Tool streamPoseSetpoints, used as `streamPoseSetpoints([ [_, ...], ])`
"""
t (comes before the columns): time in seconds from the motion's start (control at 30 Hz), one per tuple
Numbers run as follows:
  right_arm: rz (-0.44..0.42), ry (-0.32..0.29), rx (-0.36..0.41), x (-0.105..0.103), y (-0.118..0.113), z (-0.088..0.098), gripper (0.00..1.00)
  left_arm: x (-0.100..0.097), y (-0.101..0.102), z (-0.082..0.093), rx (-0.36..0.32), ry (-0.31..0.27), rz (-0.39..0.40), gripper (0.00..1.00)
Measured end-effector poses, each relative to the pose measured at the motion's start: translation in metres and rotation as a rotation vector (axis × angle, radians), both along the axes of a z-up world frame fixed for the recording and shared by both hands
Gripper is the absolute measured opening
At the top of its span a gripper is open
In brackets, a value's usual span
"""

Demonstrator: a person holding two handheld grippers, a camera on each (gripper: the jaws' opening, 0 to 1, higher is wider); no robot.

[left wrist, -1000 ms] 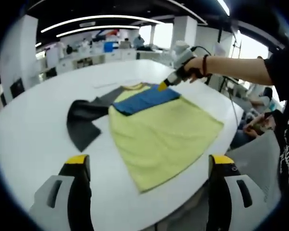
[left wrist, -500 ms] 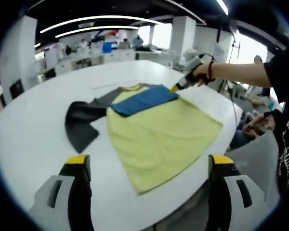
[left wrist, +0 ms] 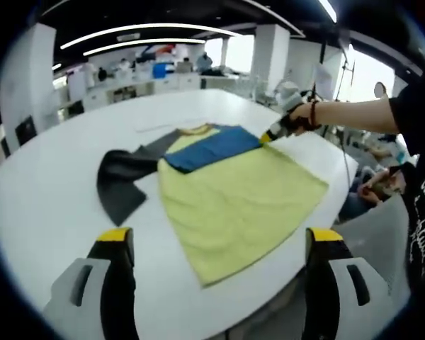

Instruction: Fold the garment on the visible template until the final outline fits inside the template.

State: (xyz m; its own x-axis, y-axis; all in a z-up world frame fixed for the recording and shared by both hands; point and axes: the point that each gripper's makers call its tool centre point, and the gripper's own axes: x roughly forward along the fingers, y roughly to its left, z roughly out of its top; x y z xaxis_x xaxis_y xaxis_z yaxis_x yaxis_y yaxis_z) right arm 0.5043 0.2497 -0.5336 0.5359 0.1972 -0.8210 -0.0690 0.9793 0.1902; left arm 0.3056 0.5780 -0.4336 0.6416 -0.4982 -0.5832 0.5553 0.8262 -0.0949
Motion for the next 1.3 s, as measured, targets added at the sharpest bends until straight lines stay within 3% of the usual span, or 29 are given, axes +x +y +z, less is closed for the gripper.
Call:
streamPoseSetpoints([
  [0.17,0.026,-0.003,0.010,-0.002,0.009,-0.005,0.07,0.000,0.001,0.001,0.002,-0.002,0.007,0.96],
  [0.3,0.057,-0.016,-0.024,-0.003,0.015,-0.007,0.05,0.000,0.002,0.000,0.005,-0.001,0.010,0.96],
  [0.63,0.116,0.005,-0.022,-0.010,0.019,-0.005,0.01,0.000,0.003,0.002,0.009,-0.003,0.009,0.96],
  [1.3,0.218,0.040,-0.122,-0.008,-0.026,0.000,0.01,0.004,0.003,-0.003,0.019,0.016,0.002,0.96],
])
